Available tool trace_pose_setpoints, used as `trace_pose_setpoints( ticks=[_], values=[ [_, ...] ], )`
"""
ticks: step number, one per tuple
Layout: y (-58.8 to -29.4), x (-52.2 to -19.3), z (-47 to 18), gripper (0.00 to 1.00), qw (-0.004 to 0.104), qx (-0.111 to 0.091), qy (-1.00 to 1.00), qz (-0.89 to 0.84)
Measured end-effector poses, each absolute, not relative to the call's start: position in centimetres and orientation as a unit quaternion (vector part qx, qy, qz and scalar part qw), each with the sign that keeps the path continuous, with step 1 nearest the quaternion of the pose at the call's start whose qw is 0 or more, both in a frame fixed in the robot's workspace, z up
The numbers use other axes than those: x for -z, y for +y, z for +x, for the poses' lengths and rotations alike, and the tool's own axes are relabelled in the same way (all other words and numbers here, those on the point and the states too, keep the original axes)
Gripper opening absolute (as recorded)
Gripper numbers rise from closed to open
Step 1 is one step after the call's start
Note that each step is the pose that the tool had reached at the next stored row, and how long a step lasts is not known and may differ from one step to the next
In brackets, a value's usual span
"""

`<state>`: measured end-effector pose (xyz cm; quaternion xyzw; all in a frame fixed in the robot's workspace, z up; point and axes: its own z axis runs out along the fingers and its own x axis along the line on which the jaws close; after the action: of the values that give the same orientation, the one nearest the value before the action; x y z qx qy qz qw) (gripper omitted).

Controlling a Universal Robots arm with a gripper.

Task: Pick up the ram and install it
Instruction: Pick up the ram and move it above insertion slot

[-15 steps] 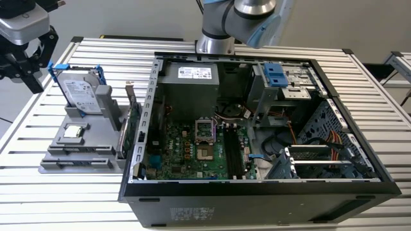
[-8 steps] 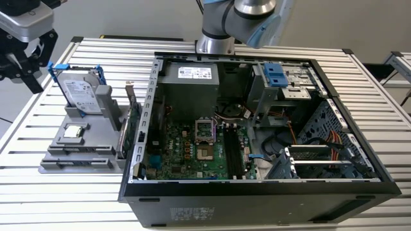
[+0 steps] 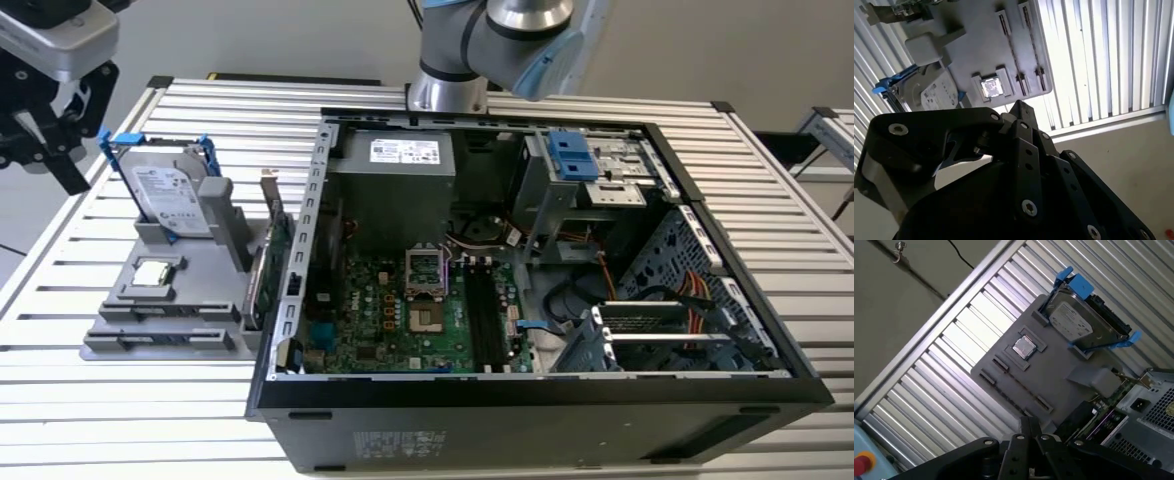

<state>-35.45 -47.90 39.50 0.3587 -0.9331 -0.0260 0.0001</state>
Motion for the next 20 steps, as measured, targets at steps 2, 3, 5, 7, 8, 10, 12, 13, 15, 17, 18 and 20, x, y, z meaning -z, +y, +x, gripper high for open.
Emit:
trace_pose_setpoints(
  ticks=[2,3,5,7,8,10,12,13,15,17,18,20],
  values=[
    [-47.90,-39.50,-35.46,0.00,0.000,0.026,-0.930,0.367],
    [-47.90,-39.50,-35.45,0.00,0.001,0.026,-0.928,0.371],
    [-47.90,-39.49,-35.46,0.00,0.001,0.026,-0.925,0.380],
    [-47.90,-39.50,-35.45,0.00,0.001,0.026,-0.921,0.388],
    [-47.90,-39.50,-35.45,0.00,0.001,0.026,-0.920,0.392],
    [-47.90,-39.50,-35.45,0.00,0.001,0.026,-0.917,0.399],
    [-47.90,-39.50,-35.45,0.00,0.002,0.026,-0.913,0.407],
    [-47.90,-39.50,-35.45,0.00,0.002,0.026,-0.912,0.410],
    [-47.90,-39.50,-35.45,0.00,0.002,0.026,-0.908,0.418],
    [-47.90,-39.50,-35.45,0.00,0.002,0.026,-0.905,0.425],
    [-47.90,-39.50,-35.45,0.00,0.002,0.026,-0.903,0.428],
    [-47.90,-39.50,-35.45,0.00,0.002,0.026,-0.900,0.435]
  ],
)
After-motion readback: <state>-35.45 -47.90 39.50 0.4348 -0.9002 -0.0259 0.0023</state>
